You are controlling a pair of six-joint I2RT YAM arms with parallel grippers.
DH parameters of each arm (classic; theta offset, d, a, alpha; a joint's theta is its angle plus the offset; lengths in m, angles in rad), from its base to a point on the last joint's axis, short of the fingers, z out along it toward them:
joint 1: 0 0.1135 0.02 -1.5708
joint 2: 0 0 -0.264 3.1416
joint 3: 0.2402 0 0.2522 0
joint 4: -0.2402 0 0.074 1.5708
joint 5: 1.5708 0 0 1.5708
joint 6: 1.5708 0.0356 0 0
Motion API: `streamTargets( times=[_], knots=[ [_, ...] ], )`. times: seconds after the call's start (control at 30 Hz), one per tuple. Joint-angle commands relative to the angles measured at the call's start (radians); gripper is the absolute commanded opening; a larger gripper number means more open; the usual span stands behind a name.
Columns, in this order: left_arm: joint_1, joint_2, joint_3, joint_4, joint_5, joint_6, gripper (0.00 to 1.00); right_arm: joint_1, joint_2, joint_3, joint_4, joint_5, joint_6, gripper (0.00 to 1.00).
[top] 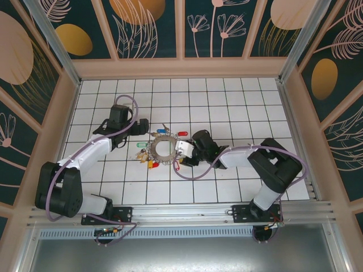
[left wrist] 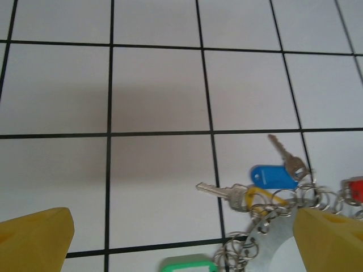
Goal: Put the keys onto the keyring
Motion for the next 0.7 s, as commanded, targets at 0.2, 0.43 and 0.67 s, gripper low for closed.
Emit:
streamTargets(
  times=[0.2,0.43,0.67],
  knots=[
    [-0.002,0.029,0.017,0.056,-0.011,0.032,0.99,-0.013,0.036,0.059,-0.019,0.025,-0.108,0.43],
    [-0.002,0.036,0.014,0.054,-0.02,0.038,0.99,-0.003,0.064,0.042,0.002,0.063,-0.146,0.43],
    [-0.001,0.049,0.022,0.046,-0.022,0.041,0.99,-0.003,0.059,0.044,0.008,0.051,-0.159,0.49]
  ],
)
